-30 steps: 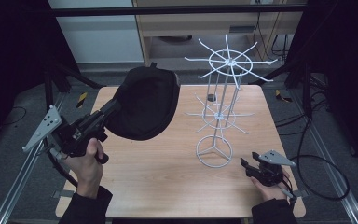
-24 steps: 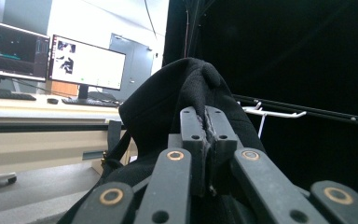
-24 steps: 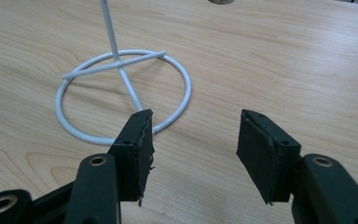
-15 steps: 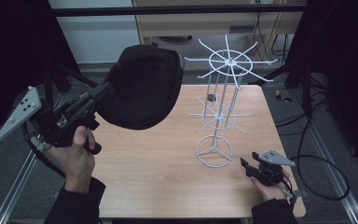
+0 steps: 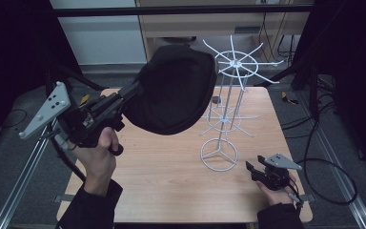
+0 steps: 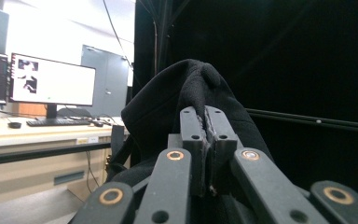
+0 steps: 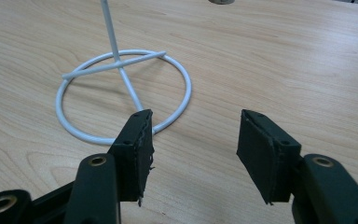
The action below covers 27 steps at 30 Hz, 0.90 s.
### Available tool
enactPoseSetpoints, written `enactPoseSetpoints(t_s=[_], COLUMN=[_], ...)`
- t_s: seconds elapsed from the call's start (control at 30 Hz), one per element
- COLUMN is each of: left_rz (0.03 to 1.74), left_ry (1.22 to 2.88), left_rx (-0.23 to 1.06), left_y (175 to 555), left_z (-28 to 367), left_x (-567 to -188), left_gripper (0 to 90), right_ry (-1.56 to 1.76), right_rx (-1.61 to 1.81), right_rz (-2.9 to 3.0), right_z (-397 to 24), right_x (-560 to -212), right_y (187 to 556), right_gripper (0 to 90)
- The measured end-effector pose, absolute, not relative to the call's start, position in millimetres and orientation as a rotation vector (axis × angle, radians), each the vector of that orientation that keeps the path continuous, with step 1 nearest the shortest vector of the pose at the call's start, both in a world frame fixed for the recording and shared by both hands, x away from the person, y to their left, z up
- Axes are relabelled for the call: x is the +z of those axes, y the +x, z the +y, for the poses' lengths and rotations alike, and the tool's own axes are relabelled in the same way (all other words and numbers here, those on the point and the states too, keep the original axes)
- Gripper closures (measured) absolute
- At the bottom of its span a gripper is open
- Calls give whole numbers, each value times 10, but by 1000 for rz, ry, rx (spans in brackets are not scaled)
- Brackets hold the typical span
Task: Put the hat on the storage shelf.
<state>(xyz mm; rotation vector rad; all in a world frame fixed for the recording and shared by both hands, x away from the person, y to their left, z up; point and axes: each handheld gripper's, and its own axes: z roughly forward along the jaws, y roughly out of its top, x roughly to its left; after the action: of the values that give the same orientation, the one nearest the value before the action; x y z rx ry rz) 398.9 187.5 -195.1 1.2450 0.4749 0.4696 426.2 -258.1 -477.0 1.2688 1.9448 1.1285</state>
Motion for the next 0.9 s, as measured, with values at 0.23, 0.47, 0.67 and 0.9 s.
enactPoseSetpoints(t_s=[0.23, 0.47, 0.67, 0.9], left_rz=[479, 518, 550, 591], left_ry=[1270, 1294, 1349, 1461], left_rx=[437, 408, 389, 400], left_y=[4045, 4123, 4174, 4268], left_z=[1781, 1790, 1773, 1618], left_x=[-2080, -2284, -2502, -2781], left_gripper=[872, 867, 854, 833], right_ry=[1269, 1269, 1266, 1268], right_rx=[1128, 1125, 1121, 1121], right_rz=[1947, 1952, 1956, 1960], right_z=[-2577, -2572, -2572, -2564], right_x=[-4771, -4775, -4776, -4784], right_y=[4263, 4264, 4265, 4269], right_gripper=[453, 453, 452, 440])
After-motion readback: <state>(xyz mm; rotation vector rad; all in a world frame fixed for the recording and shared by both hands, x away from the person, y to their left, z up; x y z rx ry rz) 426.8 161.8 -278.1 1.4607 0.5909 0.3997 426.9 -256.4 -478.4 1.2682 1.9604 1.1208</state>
